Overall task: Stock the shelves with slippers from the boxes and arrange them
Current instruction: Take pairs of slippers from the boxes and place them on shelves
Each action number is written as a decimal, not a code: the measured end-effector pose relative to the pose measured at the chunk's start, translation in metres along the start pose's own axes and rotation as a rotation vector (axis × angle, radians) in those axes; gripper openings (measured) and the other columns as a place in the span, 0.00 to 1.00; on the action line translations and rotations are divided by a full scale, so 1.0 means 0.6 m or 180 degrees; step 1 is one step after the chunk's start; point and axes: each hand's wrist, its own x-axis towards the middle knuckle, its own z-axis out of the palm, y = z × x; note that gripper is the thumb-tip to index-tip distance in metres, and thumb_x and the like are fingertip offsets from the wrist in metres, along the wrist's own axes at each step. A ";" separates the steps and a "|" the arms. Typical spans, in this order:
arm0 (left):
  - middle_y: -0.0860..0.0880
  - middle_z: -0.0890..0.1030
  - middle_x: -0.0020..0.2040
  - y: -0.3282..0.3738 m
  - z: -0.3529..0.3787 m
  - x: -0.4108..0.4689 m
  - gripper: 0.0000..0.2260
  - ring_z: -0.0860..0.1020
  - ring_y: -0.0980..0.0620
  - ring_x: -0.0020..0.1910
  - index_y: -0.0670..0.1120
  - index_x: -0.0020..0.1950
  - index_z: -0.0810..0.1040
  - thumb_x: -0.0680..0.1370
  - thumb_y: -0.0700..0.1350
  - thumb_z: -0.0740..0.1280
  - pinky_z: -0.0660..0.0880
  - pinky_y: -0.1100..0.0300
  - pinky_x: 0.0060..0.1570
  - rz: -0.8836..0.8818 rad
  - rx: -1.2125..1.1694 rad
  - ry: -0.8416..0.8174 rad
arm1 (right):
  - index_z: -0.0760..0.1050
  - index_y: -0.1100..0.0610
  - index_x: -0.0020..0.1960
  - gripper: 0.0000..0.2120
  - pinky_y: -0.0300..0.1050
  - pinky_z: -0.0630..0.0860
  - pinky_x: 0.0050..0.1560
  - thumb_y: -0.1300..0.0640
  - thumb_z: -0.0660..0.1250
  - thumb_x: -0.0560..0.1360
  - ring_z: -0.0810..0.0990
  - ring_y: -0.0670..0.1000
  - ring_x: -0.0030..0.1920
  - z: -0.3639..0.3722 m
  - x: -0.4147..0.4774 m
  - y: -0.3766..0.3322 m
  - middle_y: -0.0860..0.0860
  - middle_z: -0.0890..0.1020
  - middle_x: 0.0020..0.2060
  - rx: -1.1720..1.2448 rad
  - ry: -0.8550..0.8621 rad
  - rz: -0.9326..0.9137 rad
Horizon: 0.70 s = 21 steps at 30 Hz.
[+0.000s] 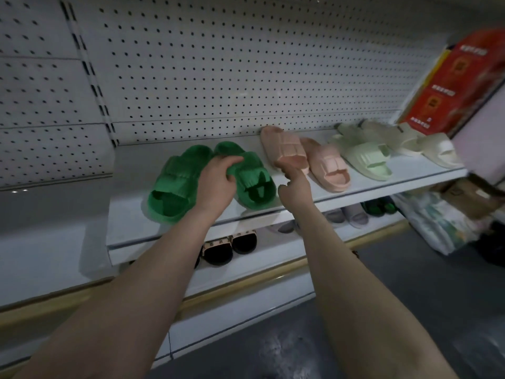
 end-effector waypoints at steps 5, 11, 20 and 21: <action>0.49 0.78 0.62 0.039 0.055 -0.022 0.20 0.77 0.52 0.58 0.49 0.63 0.78 0.76 0.32 0.63 0.74 0.56 0.61 0.0158 -0.0279 -0.0449 | 0.71 0.50 0.72 0.30 0.45 0.72 0.64 0.70 0.60 0.73 0.73 0.51 0.65 -0.039 -0.053 0.038 0.53 0.75 0.65 -0.0077 0.0298 0.0132; 0.50 0.78 0.60 0.091 0.138 -0.069 0.17 0.77 0.55 0.55 0.49 0.64 0.78 0.78 0.37 0.64 0.75 0.59 0.58 0.0277 -0.0777 -0.1030 | 0.68 0.49 0.73 0.30 0.41 0.73 0.57 0.67 0.61 0.74 0.73 0.49 0.66 -0.101 -0.136 0.098 0.53 0.76 0.65 -0.0082 0.0666 0.0491; 0.51 0.80 0.58 0.193 0.306 -0.181 0.15 0.78 0.54 0.54 0.49 0.64 0.77 0.77 0.40 0.66 0.75 0.61 0.54 0.0543 -0.0949 -0.1883 | 0.72 0.48 0.71 0.29 0.43 0.75 0.53 0.66 0.64 0.72 0.77 0.50 0.62 -0.218 -0.269 0.240 0.52 0.79 0.62 -0.0109 0.1290 0.1162; 0.51 0.81 0.57 0.208 0.329 -0.193 0.16 0.79 0.54 0.53 0.49 0.64 0.77 0.77 0.40 0.67 0.76 0.60 0.55 0.0551 -0.0995 -0.1980 | 0.72 0.49 0.71 0.29 0.44 0.76 0.56 0.66 0.65 0.72 0.78 0.50 0.61 -0.233 -0.283 0.258 0.52 0.79 0.62 -0.0126 0.1373 0.1230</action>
